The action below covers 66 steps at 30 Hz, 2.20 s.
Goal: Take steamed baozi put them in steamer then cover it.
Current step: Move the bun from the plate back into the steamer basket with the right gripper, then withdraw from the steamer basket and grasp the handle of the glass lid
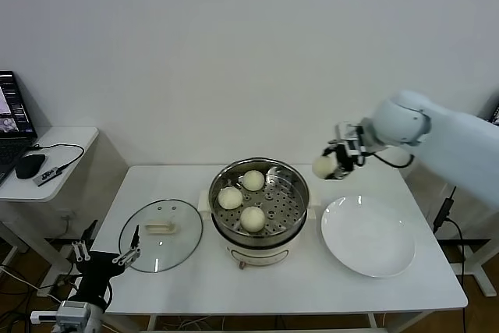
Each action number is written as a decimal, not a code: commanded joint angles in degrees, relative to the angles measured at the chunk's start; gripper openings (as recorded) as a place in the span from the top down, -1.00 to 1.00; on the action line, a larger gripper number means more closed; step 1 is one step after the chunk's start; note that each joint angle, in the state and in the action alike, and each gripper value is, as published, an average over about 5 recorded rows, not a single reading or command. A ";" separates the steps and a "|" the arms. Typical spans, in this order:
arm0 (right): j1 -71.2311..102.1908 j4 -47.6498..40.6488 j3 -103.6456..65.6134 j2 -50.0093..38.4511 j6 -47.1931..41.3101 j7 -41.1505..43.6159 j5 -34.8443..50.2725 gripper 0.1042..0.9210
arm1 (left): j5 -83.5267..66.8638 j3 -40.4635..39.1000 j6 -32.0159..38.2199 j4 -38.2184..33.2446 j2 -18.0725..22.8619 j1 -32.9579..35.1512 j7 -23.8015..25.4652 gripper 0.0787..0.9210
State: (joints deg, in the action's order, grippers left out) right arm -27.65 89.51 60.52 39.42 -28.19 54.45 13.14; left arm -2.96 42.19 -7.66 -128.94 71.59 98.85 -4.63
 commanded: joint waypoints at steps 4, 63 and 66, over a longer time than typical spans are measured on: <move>1.09 2.13 6.53 11.52 -10.84 -11.26 10.87 -0.24 | 0.04 0.08 -0.01 0.38 0.38 -0.41 0.00 -0.77; 7.23 3.84 -2.03 8.57 -12.37 -13.69 9.60 -0.76 | -0.27 0.13 0.10 0.91 0.94 -1.17 0.08 -0.77; 10.46 8.58 -6.27 3.84 -11.69 -19.09 10.67 -0.76 | -0.43 0.02 0.19 0.97 0.96 -1.18 0.12 -0.77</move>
State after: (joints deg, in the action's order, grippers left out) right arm -20.54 88.45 61.05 51.50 -40.28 43.03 20.72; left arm -3.27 42.34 -7.55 -128.04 72.55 97.67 -4.57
